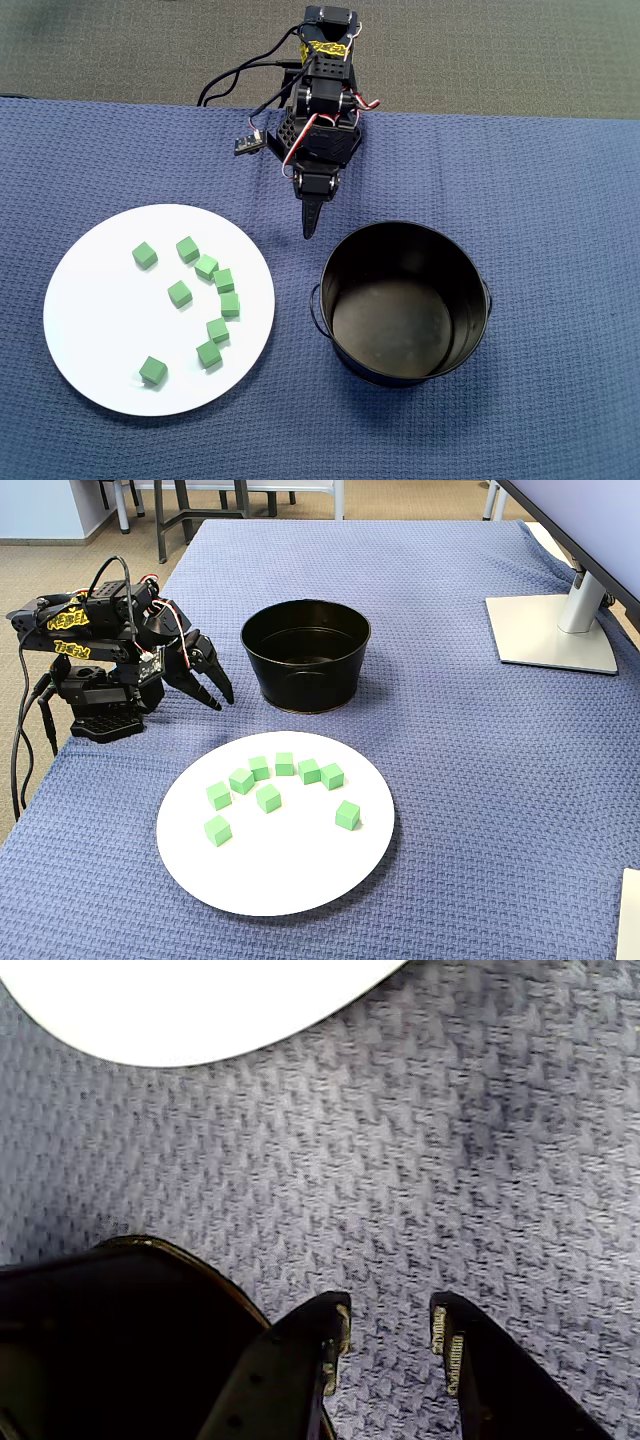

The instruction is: Pick up the green cubes from the white plate and place them in the black recipient

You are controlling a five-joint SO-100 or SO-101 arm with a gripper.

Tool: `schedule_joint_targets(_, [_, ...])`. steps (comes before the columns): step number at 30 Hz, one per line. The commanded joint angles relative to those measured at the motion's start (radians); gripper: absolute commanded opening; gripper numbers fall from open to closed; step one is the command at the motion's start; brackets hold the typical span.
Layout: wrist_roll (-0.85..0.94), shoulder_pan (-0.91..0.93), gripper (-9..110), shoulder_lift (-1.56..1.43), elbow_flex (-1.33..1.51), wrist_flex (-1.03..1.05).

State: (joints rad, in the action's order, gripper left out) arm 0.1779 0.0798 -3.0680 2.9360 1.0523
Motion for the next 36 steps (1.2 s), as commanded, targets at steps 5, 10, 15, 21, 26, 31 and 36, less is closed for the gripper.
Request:
schedule_joint_targets(5, [0.049,0.048,6,0.014,-0.232,0.083])
schedule_joint_targets(10, [0.003,0.190,8,0.135,-0.433,0.092])
schedule_joint_targets(15, [0.008,0.308,10,0.311,-0.609,0.075])
schedule_joint_targets(21, [0.209,0.410,12,0.578,-0.723,-0.031])
schedule_joint_targets(26, [0.535,0.505,16,0.776,-0.801,-0.138])
schedule_joint_targets(31, [0.851,0.611,17,0.996,-0.922,-0.209])
schedule_joint_targets(36, [0.994,0.732,16,1.235,-1.126,-0.118])
